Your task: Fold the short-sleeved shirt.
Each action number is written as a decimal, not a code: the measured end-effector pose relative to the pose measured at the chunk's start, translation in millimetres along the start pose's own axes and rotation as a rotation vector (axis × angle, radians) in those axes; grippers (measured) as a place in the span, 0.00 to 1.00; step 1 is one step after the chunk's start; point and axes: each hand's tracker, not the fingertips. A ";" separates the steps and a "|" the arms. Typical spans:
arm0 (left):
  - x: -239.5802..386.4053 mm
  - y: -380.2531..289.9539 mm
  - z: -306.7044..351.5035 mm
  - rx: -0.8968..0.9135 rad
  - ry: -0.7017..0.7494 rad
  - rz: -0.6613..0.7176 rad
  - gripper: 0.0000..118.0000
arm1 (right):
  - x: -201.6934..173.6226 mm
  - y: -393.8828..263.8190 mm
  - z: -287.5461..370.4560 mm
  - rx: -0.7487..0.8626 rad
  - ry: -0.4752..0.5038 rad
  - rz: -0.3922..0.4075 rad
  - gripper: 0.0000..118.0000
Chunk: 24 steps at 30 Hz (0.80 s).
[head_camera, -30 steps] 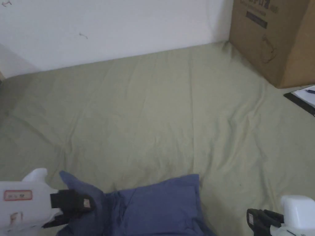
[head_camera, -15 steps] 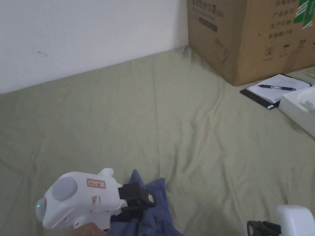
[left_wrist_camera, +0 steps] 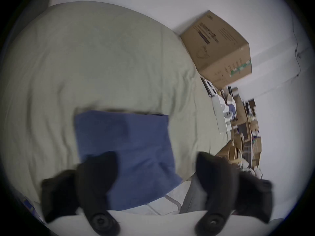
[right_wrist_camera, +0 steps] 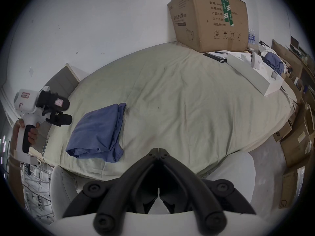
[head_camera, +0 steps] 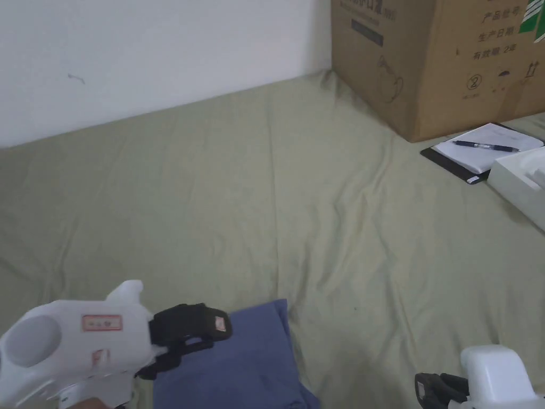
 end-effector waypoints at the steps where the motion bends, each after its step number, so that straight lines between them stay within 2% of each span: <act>1: -6.4 -4.0 5.2 0.020 0.006 0.039 0.45 | -2.3 -0.1 -2.2 -0.004 0.004 0.006 0.00; 2: -17.9 -6.4 8.1 0.024 0.018 0.082 0.23 | -4.2 0.6 -5.3 -0.010 0.008 0.014 0.00; 3: -26.9 -8.6 8.7 0.035 0.048 0.113 0.07 | -6.1 0.8 -7.3 -0.015 0.015 0.022 0.00; 5: -37.2 -15.1 6.2 0.031 0.146 0.099 0.05 | -11.7 1.1 -10.8 -0.025 0.025 0.040 0.00; 6: -39.1 -18.0 3.3 0.029 0.150 0.084 0.01 | -13.7 1.8 -12.4 -0.027 0.027 0.047 0.00; 9: -41.9 -22.5 -8.0 0.004 0.066 0.150 0.01 | -17.9 2.3 -16.2 -0.033 0.033 0.058 0.00; 11: -32.0 -22.5 -18.0 0.001 0.028 0.143 0.01 | -17.7 2.6 -18.4 -0.041 0.034 0.057 0.00; 19: 11.0 -15.8 -60.9 -0.088 0.058 0.027 0.01 | -7.5 2.2 -18.3 -0.059 0.017 0.044 0.00; 24: 41.0 -20.7 -110.1 -0.203 0.007 -0.044 0.01 | 1.4 3.4 -16.2 -0.054 0.005 0.015 0.00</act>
